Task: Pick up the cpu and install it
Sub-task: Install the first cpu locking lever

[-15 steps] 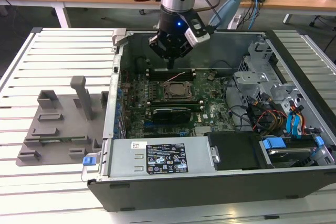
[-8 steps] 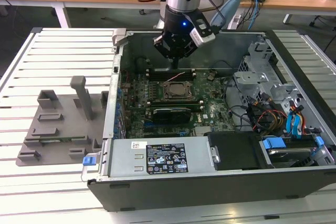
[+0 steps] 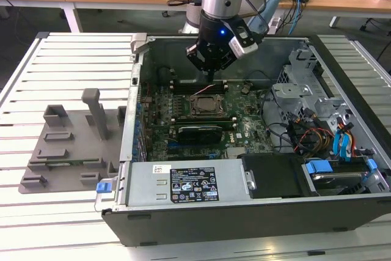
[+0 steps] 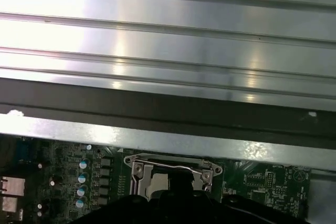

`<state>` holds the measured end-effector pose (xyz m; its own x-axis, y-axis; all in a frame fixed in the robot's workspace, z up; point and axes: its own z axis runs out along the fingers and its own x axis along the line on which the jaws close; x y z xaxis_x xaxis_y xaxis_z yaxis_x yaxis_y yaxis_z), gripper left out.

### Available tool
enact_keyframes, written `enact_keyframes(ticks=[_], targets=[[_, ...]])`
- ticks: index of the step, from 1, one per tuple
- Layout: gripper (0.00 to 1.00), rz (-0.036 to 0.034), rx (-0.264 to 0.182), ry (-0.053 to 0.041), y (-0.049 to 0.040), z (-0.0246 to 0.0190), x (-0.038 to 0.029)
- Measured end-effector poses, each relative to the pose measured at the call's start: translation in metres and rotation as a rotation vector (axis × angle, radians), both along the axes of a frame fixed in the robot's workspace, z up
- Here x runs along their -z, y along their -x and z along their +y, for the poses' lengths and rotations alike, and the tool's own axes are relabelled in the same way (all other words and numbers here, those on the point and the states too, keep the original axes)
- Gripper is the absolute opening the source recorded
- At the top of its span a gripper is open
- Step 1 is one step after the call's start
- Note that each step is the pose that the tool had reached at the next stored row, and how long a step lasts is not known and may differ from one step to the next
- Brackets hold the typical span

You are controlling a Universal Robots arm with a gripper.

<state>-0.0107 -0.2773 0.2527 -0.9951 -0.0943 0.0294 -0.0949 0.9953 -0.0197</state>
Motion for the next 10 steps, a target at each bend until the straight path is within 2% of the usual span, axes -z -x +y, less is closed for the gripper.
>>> enact_keyframes(ticks=[2, 7, 10], targets=[[0.11, 0.0, 0.0, 0.0, -0.0005, 0.0, 0.0032], [0.11, 0.0, 0.0, 0.0, -0.0002, 0.0, 0.0036], [0.11, 0.0, 0.0, 0.0, 0.0063, 0.0001, 0.0053]])
